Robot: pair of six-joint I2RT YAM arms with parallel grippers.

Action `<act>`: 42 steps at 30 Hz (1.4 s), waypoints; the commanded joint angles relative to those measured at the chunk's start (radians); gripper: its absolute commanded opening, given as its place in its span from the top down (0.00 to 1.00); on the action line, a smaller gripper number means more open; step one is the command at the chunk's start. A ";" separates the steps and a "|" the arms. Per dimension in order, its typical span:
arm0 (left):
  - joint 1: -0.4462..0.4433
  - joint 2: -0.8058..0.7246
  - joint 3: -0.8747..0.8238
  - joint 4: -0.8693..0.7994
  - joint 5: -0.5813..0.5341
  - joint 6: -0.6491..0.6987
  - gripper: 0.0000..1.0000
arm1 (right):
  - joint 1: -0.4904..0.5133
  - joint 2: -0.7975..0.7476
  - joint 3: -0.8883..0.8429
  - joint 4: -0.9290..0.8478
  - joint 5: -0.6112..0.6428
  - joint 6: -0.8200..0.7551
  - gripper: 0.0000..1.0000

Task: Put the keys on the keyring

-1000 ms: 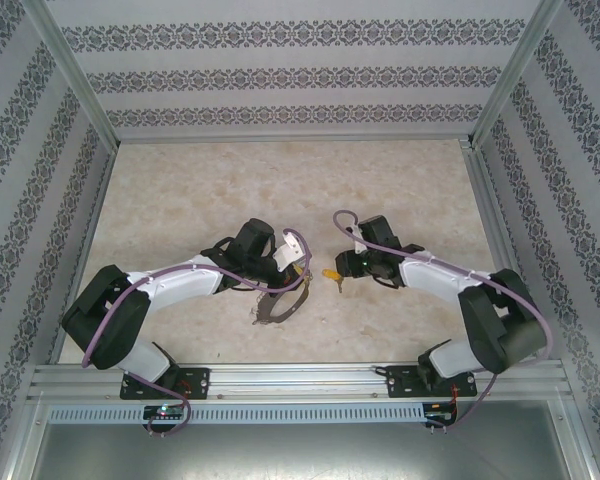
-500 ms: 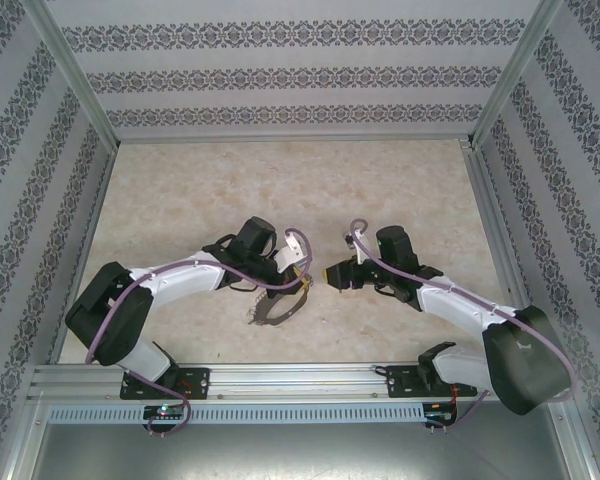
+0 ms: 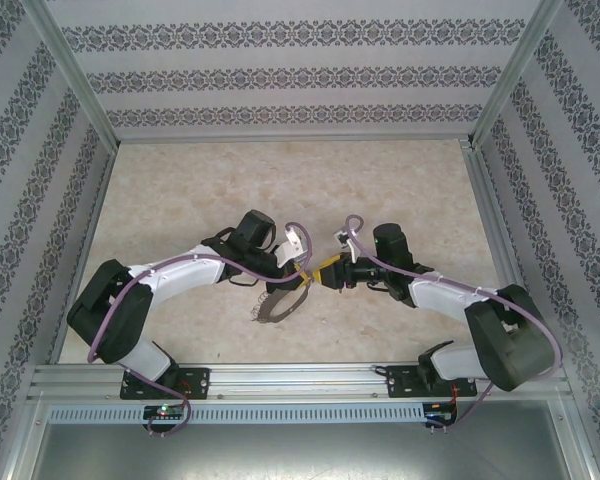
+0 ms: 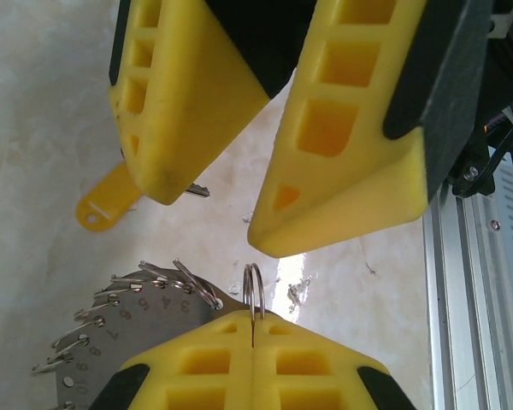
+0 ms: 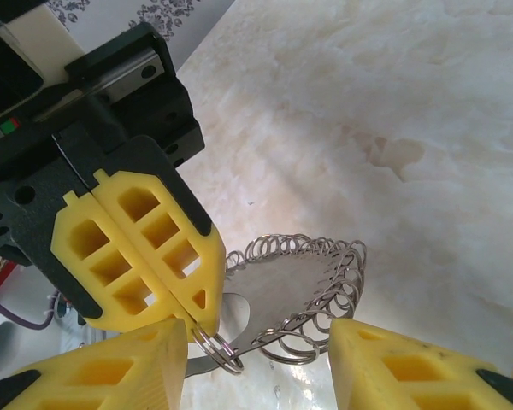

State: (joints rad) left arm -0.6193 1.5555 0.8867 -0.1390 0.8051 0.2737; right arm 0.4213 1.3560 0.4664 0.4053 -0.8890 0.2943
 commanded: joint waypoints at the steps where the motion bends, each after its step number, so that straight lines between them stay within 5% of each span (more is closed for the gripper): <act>1: 0.016 0.010 0.033 -0.038 0.040 0.039 1.00 | 0.010 0.018 -0.007 0.066 -0.069 0.009 0.53; 26: 0.071 0.030 0.074 -0.040 0.106 0.079 1.00 | 0.008 0.136 0.121 0.090 -0.101 0.026 0.54; 42: 0.076 0.061 0.105 -0.060 0.123 0.070 1.00 | 0.007 0.156 0.137 0.104 -0.142 0.030 0.88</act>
State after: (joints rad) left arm -0.5411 1.6039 0.9630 -0.1673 0.8677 0.3267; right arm 0.4339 1.5074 0.5636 0.4534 -1.0046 0.3332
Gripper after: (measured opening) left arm 0.047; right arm 0.153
